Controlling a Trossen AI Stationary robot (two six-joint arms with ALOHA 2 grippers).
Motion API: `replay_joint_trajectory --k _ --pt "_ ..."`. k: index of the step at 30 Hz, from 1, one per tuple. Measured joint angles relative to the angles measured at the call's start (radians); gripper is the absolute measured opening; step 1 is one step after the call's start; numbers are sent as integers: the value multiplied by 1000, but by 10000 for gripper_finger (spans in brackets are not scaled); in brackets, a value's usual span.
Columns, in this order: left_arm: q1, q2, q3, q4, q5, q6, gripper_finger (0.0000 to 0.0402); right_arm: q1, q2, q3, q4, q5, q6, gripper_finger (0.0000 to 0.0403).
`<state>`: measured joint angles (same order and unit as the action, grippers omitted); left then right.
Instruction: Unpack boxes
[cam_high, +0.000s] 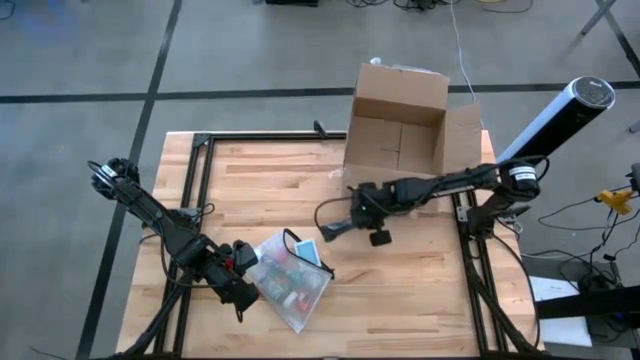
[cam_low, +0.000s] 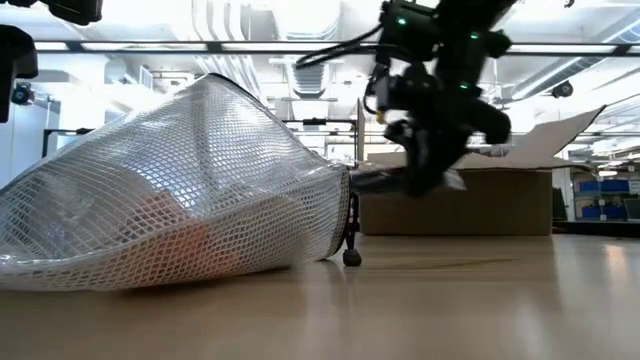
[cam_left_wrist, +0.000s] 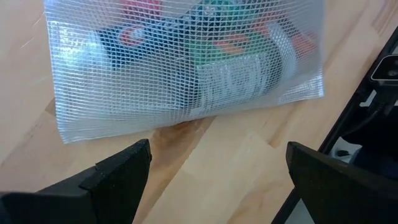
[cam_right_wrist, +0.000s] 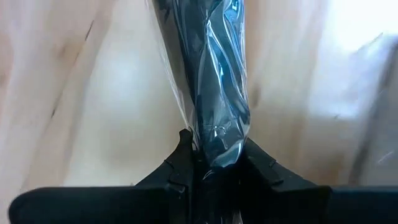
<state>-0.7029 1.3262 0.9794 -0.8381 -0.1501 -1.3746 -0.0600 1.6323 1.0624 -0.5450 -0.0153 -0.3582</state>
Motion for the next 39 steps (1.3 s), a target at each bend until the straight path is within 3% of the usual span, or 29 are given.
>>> replay_joint_trajectory --k 6,16,23,32,39 --pt "0 0 0 3 0 -21 353 8 120 156 4 -106 -23 58" --pt "1 0 0 8 0 -32 353 26 272 387 -44 -184 -85 58" --pt "6 -1 0 10 -33 -31 353 54 314 440 -57 -256 -118 58" --pt "19 -2 0 17 -114 -18 353 105 362 496 -20 -258 -158 58" --pt "47 -2 0 19 -121 -18 353 108 466 591 1 -258 -126 58"
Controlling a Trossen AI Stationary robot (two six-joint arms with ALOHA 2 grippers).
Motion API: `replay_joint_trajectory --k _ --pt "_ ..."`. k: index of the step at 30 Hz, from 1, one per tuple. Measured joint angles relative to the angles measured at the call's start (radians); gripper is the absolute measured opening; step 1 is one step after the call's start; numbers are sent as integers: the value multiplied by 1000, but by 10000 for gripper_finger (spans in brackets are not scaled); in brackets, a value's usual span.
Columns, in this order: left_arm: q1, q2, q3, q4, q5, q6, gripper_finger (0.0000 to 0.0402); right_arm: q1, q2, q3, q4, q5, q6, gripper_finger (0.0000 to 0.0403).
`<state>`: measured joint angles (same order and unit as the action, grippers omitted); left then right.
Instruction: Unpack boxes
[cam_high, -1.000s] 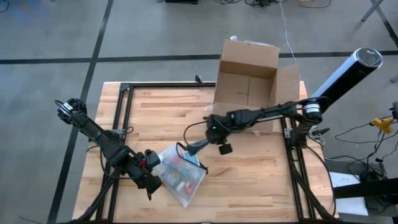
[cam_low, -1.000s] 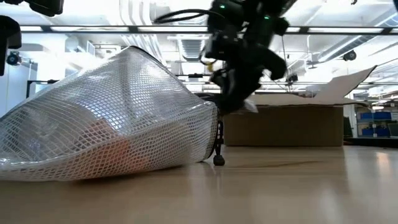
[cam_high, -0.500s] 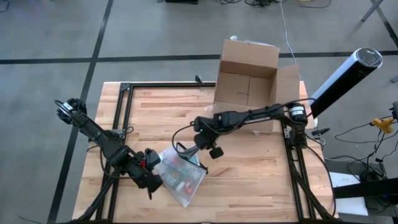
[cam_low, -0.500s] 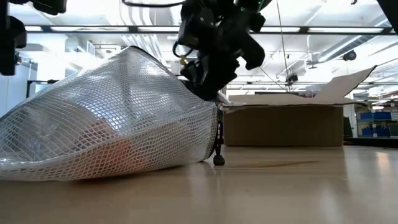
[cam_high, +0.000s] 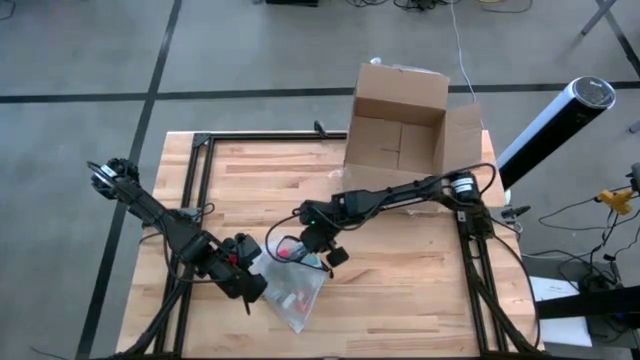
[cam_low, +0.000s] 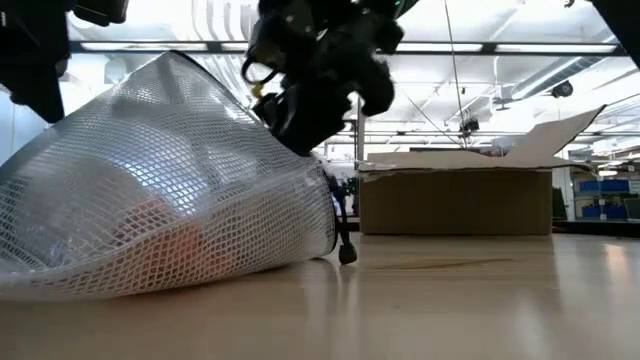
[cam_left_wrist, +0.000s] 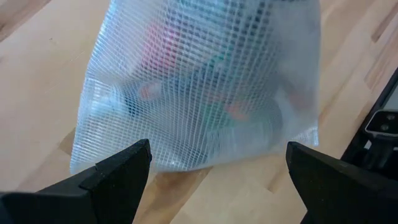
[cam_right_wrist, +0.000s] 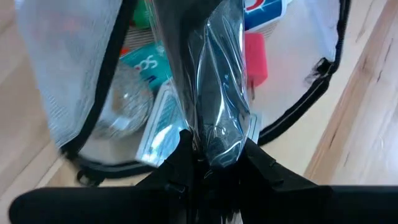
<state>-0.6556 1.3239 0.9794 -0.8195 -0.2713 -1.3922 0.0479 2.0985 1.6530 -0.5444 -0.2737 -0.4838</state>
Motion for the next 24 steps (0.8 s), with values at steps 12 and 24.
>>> replay_joint_trajectory --k 12,24 --pt "24 0 0 19 -4 12 353 8 110 162 -83 -54 41 58" --pt "24 0 0 22 -8 22 353 7 105 203 -65 -153 65 192"
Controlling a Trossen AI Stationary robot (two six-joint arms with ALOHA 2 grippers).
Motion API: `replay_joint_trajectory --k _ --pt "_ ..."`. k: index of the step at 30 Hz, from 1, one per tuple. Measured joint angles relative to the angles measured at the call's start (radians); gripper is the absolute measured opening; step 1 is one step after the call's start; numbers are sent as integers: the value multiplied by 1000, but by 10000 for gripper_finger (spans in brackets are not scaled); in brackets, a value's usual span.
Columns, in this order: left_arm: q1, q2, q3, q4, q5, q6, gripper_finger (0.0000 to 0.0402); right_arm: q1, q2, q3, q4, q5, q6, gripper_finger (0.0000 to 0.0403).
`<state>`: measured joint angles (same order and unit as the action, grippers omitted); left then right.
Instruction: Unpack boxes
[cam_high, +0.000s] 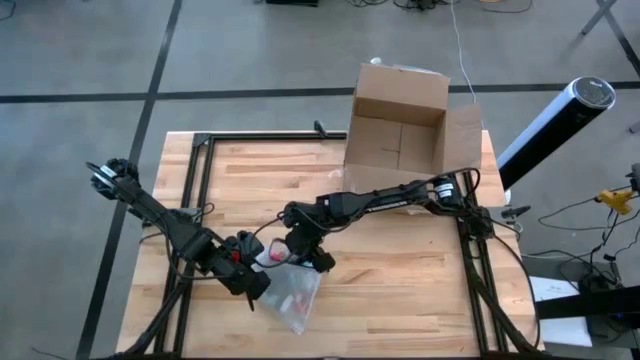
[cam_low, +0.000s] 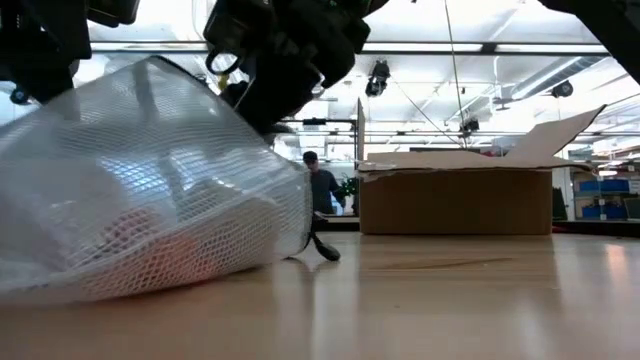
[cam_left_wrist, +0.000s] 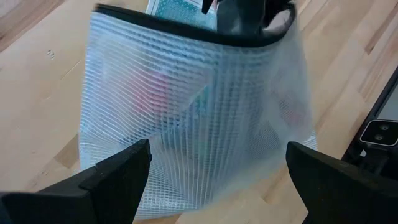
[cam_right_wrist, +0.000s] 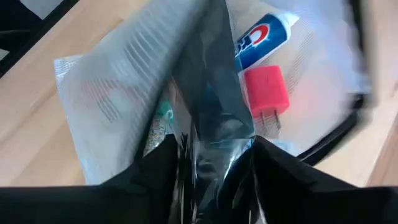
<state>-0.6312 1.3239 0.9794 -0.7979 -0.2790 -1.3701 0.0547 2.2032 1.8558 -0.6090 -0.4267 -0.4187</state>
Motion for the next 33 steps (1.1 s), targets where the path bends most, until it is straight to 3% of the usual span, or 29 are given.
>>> replay_joint_trajectory --k 10,16,21,27,33 --pt "0 0 0 -3 0 26 353 0 -3 12 -54 -2 -1 227" --pt "0 0 0 -3 0 26 353 -38 -6 41 -126 39 5 217" --pt "0 0 0 -3 0 26 353 -120 -7 33 -180 43 66 159" --pt "0 0 0 -3 0 26 353 -216 -8 -14 -285 -3 78 17" --pt "0 -1 0 -2 24 16 353 -238 -8 -84 -373 -19 53 2"
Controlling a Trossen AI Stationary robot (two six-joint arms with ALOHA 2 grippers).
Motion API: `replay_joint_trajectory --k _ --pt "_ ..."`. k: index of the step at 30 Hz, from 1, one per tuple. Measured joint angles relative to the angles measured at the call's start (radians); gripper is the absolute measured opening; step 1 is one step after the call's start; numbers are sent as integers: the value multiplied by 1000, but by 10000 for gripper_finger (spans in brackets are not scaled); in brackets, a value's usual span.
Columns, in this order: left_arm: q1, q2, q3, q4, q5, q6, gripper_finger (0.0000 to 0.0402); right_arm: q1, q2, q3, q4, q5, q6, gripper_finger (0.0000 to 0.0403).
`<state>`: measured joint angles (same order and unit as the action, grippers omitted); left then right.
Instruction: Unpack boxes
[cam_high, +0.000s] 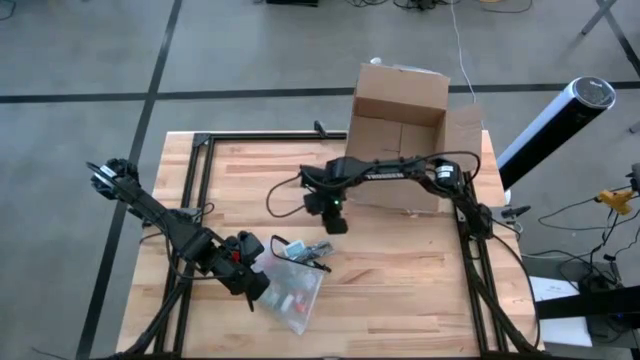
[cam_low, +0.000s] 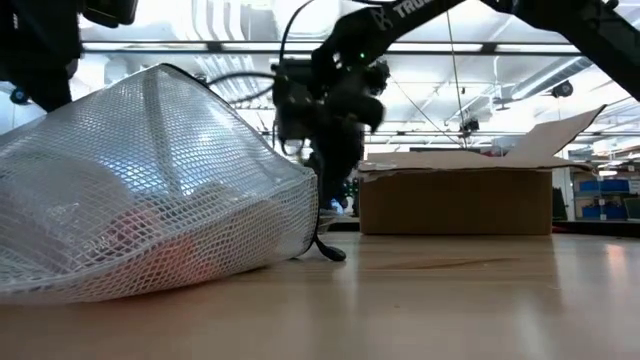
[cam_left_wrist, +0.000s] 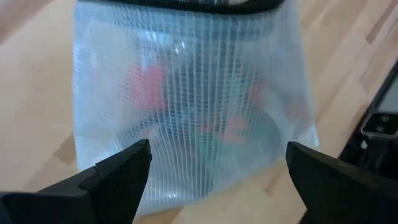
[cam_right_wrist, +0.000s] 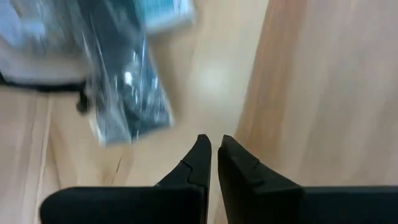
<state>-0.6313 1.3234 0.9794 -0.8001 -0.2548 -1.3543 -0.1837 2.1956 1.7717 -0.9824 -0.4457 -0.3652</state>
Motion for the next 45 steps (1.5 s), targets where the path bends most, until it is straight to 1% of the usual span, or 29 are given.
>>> replay_joint_trajectory --k 5,10,12,13,16,18,20,24,27,29,32,36,38,40,42,45 --pt "-35 -6 0 0 45 -1 353 21 0 -41 -19 -12 -16 0" --pt "-100 -11 0 -5 54 -59 353 31 0 -61 -16 -113 8 0" --pt "-140 -11 0 -13 17 -108 353 24 -1 -68 -8 -136 16 0" --pt "-163 -11 0 -19 -18 -143 353 21 -5 -70 -2 -139 20 0" --pt "-232 -11 0 -56 -179 -272 353 6 -32 -79 22 -139 29 0" --pt "-266 -11 0 -91 -243 -341 353 -4 -61 -88 44 -142 34 0" --pt "-284 -11 1 -122 -259 -370 353 -18 -99 -98 65 -142 41 0" --pt "-289 -26 1 -161 -272 -338 353 -44 -214 -144 153 -141 87 0" --pt "-289 -40 1 -205 -336 -310 353 -60 -328 -217 260 -150 141 0" --pt "-287 -53 1 -246 -388 -304 353 -68 -414 -289 364 -160 195 0" --pt "-284 -73 1 -312 -432 -287 353 -71 -545 -427 538 -161 295 0" --pt "-265 -119 1 -362 -462 -183 353 -58 -668 -629 722 -157 433 0" --pt "-254 -139 1 -391 -464 -144 353 -42 -696 -731 783 -138 487 0" --pt "-252 -160 -10 -431 -478 -146 353 -27 -706 -818 843 -103 530 0" --pt "-257 -185 -53 -435 -486 -178 353 -11 -701 -885 903 -89 555 0" --pt "-274 -225 -151 -382 -485 -234 353 6 -677 -938 969 -74 582 0"
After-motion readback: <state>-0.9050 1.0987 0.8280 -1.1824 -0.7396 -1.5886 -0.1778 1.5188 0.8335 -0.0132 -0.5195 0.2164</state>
